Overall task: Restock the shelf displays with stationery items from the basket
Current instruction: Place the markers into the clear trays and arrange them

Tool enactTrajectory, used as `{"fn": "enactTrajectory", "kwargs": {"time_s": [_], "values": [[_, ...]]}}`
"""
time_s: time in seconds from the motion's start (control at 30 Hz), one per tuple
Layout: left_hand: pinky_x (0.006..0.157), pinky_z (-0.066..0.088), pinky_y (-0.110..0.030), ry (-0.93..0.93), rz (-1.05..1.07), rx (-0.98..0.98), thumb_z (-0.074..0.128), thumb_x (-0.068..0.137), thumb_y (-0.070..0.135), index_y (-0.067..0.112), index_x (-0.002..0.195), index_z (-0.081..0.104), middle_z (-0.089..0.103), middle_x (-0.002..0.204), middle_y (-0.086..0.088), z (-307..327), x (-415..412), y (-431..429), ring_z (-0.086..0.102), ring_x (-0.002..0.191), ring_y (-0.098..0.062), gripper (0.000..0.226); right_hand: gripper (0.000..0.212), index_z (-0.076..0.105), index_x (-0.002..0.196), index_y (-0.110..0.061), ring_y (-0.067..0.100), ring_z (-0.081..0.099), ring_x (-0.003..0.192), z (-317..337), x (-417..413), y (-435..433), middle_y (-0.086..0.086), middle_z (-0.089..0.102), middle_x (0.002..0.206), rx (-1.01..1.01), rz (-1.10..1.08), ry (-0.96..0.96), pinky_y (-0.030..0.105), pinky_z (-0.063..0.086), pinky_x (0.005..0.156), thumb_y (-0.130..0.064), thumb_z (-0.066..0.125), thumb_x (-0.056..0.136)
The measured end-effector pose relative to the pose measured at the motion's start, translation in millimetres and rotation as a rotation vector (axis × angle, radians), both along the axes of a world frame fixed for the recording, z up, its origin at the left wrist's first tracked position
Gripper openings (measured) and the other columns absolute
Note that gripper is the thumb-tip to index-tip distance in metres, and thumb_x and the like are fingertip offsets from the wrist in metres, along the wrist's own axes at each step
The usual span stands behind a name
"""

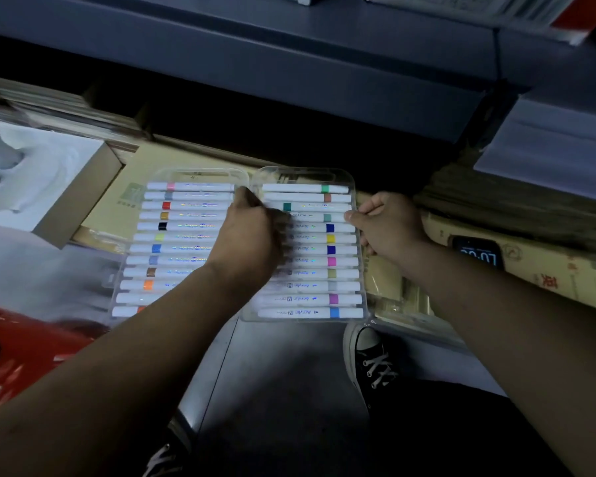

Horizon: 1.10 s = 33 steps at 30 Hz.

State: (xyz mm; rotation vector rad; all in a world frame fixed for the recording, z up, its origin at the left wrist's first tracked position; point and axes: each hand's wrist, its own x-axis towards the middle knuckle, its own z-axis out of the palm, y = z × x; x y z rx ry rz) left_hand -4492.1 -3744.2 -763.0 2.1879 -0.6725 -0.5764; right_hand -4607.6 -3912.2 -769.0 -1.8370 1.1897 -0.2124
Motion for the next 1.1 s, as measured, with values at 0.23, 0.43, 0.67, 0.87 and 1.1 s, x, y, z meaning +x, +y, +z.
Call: {"fn": "enactTrajectory", "kwargs": {"time_s": [0.23,0.43,0.67,0.87,1.1], "values": [[0.055,0.041,-0.01,0.154,0.163,-0.064,0.063,0.096,0.019,0.013,0.137,0.05,0.059,0.118,-0.006,17,7,0,0.057,0.074,-0.012,0.044,0.017,0.059,0.08,-0.025,0.026,0.069,0.086,11,-4,3,0.006,0.07,0.087,-0.082,0.103,0.08,0.048,0.06,0.081,-0.012,0.061,0.09],[0.045,0.041,-0.006,0.172,0.142,-0.066,0.066,0.096,0.022,0.017,0.136,0.05,0.065,0.108,-0.002,21,5,1,0.06,0.072,-0.003,0.044,0.009,0.057,0.088,-0.022,0.024,0.067,0.086,11,-6,6,0.003,0.067,0.094,-0.15,0.156,0.109,0.044,0.06,0.077,-0.018,0.064,0.092],[0.087,0.06,-0.047,0.398,0.286,-0.202,0.064,0.077,0.019,0.022,0.118,0.057,0.076,0.101,-0.009,29,4,3,0.074,0.091,-0.033,0.042,0.012,0.057,0.102,-0.012,0.022,0.063,0.087,10,-5,5,0.007,0.065,0.097,-0.17,0.194,0.175,0.031,0.051,0.068,-0.011,0.057,0.09],[0.045,0.04,-0.003,0.394,0.217,-0.214,0.058,0.098,0.014,0.018,0.142,0.049,0.055,0.119,0.006,16,-2,0,0.054,0.072,0.006,0.045,0.012,0.054,0.102,-0.012,0.018,0.059,0.083,10,-6,5,0.005,0.062,0.097,-0.166,0.202,0.168,0.024,0.042,0.061,-0.011,0.057,0.091],[0.051,0.059,-0.028,0.242,0.235,-0.162,0.061,0.096,0.007,0.015,0.11,0.066,0.066,0.088,-0.003,18,1,-5,0.073,0.065,-0.018,0.018,0.006,0.053,0.098,-0.012,0.024,0.063,0.08,8,-7,4,0.008,0.064,0.096,-0.154,0.211,0.142,0.037,0.055,0.065,-0.009,0.055,0.094]]}}
